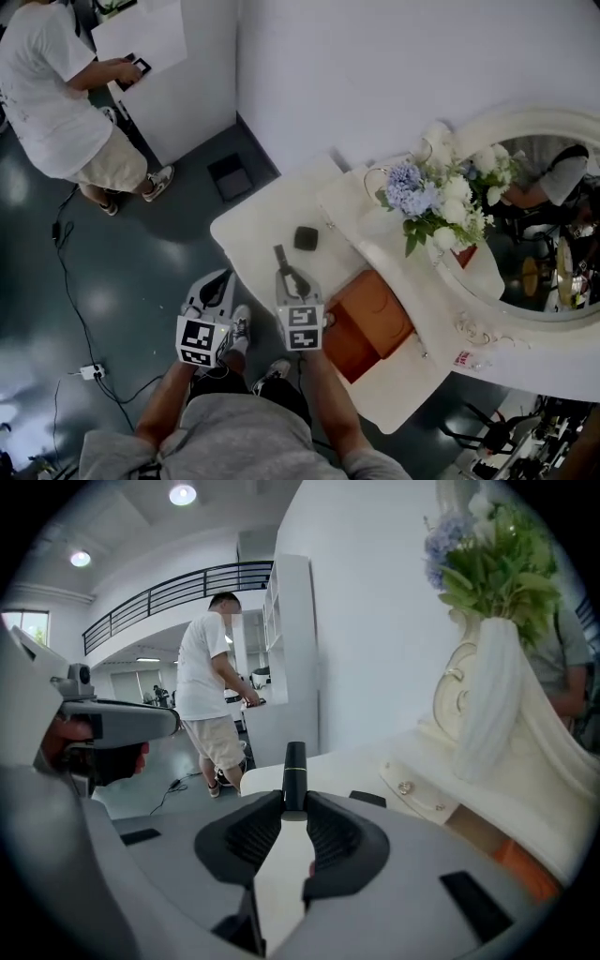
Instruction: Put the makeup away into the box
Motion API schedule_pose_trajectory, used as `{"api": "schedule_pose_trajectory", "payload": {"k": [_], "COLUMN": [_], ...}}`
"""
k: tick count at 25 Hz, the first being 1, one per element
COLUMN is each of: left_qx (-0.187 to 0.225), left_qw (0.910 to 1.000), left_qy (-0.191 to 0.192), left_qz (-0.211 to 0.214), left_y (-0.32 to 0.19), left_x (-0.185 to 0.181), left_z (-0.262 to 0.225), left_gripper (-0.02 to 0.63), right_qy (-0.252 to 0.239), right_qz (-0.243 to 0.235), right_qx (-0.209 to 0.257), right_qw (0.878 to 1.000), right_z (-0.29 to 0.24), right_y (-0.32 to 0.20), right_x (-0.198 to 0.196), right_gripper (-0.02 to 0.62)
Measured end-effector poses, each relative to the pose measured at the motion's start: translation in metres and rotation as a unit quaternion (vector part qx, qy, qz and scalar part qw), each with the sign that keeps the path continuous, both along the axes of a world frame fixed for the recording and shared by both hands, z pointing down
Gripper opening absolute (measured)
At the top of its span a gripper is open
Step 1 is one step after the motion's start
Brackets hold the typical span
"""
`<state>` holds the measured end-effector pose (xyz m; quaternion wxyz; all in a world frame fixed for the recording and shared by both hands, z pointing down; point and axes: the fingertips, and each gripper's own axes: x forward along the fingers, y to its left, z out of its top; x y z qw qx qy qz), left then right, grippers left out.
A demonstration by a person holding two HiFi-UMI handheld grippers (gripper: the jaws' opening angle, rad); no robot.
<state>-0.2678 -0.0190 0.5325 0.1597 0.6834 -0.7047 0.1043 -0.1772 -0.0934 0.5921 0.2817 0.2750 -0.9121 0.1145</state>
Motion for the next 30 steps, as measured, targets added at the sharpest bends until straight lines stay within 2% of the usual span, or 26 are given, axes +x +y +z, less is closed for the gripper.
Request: {"api": "schedule_pose_trajectory", "payload": {"k": [8,18,23,30], "left_qx": [0.016,0.012,0.005,-0.011], "left_qw": [0.9988,0.9944,0.9921,0.9908], "left_qy": [-0.002,0.004,0.007,0.011], "left_qz": [0.046,0.105,0.125,0.134], "left_y": [-0.001,-0.002,-0.001,0.008], "left_x": [0.074,0.152,0.180,0.196], "left_z": [-0.014,-0.009,0.002,0.020], "left_gripper": [0.000,0.000,0.000,0.000], "right_qy": [-0.005,0.025,0.038,0.063], "right_qz": [0.036,0.073,0.076,0.052], "right_qx": [0.014,0.010,-0.005,-0.028], "right_qw": [0.999,0.997,0.996,0.996], "right_z": [-0.015,-0.001,0.019,0.048], "right_y": [0.013,0.034,0.049,0.068], "right_x": [0.085,0.180,0.208,0.221], "right_gripper": [0.095,0.096,0.097,0.097]}}
